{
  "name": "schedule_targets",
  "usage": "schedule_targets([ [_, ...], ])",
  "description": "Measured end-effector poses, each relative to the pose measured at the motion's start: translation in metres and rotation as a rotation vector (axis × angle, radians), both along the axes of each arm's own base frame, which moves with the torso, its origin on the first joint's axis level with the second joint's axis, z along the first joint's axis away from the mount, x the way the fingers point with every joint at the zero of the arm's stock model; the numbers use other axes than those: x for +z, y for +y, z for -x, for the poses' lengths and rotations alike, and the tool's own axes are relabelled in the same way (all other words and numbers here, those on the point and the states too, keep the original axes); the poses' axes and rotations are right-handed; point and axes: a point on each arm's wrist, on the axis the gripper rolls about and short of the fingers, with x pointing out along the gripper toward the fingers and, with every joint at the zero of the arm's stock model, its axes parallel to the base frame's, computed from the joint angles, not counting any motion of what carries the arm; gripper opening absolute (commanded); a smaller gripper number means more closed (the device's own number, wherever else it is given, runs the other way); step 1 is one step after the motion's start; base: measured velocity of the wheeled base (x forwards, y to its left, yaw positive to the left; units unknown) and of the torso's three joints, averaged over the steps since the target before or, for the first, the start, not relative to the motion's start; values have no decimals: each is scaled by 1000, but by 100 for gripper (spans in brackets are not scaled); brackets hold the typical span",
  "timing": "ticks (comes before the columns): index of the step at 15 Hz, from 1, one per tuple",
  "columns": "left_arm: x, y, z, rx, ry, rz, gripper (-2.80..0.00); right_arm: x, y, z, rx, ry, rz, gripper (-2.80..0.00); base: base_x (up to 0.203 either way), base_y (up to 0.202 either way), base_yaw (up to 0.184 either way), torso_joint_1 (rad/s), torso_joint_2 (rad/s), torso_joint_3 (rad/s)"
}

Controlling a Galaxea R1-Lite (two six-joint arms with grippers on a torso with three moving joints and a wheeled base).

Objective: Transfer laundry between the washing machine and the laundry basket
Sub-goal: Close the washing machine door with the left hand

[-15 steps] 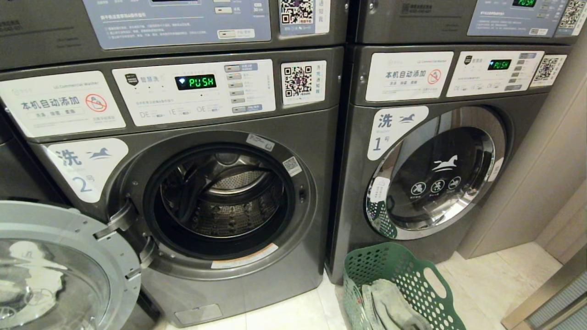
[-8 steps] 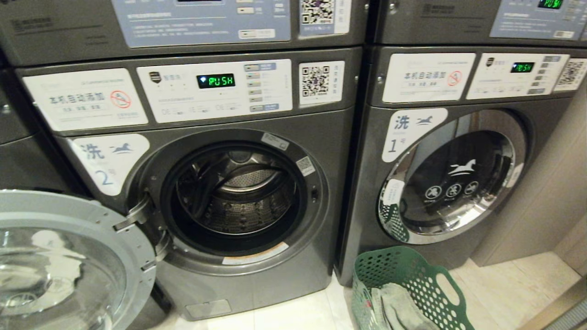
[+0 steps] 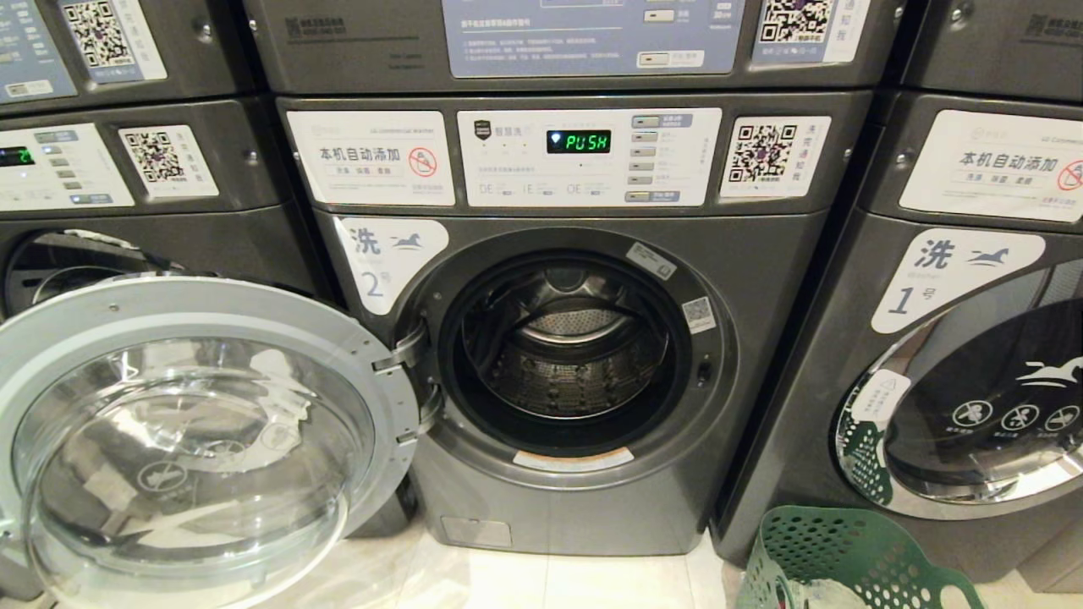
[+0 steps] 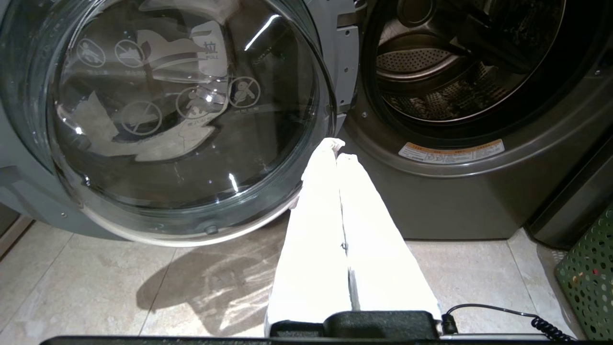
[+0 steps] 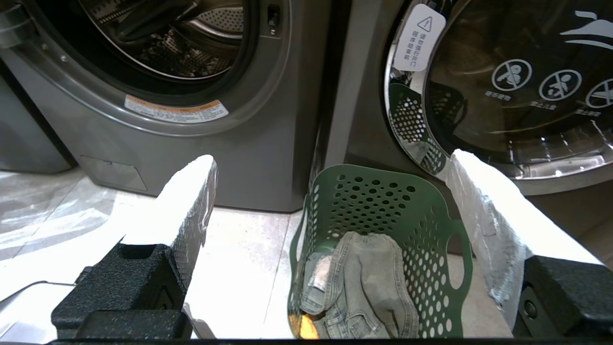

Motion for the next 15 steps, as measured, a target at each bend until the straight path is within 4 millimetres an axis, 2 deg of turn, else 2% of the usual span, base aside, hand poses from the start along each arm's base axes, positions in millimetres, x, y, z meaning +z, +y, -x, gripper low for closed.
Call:
schedule_targets([
  [5,0,0,0,1,0,0,-280,0,0,0,-2,0,-5,0,-16,0,0,2,1,0],
  [15,0,0,0,1,-1,0,-280,0,0,0,-2,0,-7,0,-184,0,1,2,1,4],
])
